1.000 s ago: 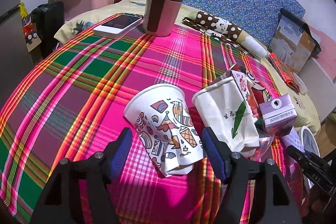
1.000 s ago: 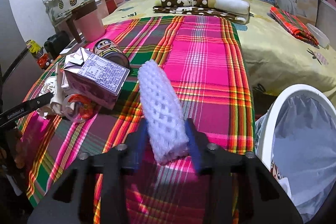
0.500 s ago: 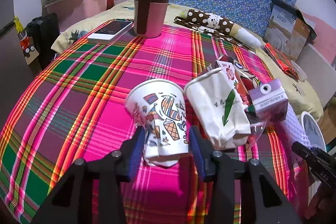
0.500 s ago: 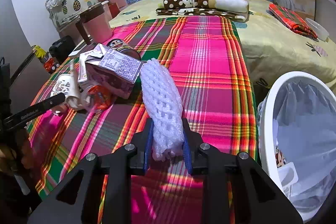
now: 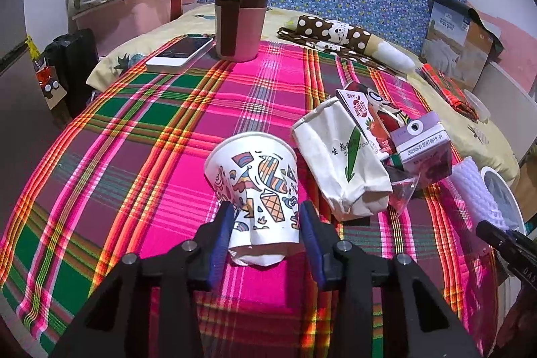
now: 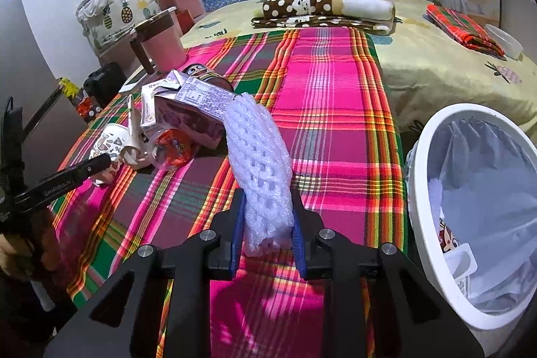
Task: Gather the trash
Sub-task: 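Lift the foam net with the right gripper while the left grasps the patterned paper cup, then carry the foam net and paper cup over the white bin and release both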
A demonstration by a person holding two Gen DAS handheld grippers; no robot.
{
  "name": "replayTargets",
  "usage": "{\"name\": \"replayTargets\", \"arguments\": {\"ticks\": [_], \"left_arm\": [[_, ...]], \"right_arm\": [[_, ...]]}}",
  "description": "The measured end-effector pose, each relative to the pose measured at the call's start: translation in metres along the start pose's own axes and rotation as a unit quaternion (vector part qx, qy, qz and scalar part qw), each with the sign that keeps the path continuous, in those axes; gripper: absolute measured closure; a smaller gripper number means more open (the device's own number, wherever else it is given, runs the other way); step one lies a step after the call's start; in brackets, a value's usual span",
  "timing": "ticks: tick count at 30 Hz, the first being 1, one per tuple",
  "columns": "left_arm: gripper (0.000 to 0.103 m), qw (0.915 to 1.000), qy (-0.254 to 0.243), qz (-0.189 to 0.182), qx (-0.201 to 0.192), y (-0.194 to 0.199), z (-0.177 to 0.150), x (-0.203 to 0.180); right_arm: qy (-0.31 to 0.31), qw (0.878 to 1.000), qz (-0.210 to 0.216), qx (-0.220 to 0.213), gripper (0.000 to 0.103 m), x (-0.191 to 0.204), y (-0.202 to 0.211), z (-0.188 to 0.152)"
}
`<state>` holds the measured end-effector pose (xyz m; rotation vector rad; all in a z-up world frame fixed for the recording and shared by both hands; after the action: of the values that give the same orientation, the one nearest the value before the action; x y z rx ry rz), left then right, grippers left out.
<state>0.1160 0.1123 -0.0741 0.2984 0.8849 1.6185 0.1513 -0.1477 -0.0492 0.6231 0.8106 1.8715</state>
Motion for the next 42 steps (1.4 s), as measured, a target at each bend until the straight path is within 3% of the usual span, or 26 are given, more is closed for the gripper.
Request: {"name": "replayTargets", "arguments": {"ticks": [10, 24, 33, 42], "left_arm": [[0.061, 0.9999, -0.004, 0.002, -0.014, 0.018, -0.003, 0.000], [0.061, 0.9987, -0.020, -0.026, -0.039, 0.050, -0.004, -0.022], [0.061, 0.9952, -0.059, -0.072, -0.032, 0.055, -0.010, -0.071], [0.061, 0.9842, -0.114, -0.135, -0.014, 0.041, -0.012, -0.142]], "right_arm": [[-0.006, 1.000, 0.002, -0.016, 0.077, -0.001, 0.015, -0.003], [-0.020, 0.999, 0.003, -0.036, 0.077, -0.006, 0.036, -0.010], [-0.037, 0.998, -0.005, -0.051, 0.077, -0.018, 0.051, -0.016], [-0.074, 0.995, -0.038, -0.061, 0.077, -0.058, 0.065, -0.024]]}}
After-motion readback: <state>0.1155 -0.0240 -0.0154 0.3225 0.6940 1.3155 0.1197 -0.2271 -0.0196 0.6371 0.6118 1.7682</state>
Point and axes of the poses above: each gripper's, at about its wrist camera, not at the fingertips, and y roughly against the way its jaws point, x to its left, z to its top, the point moved 3 cm from there along -y, roughly the way its jaws point, and after that the axes turned 11 degrees about -z, right-handed, at the moved point
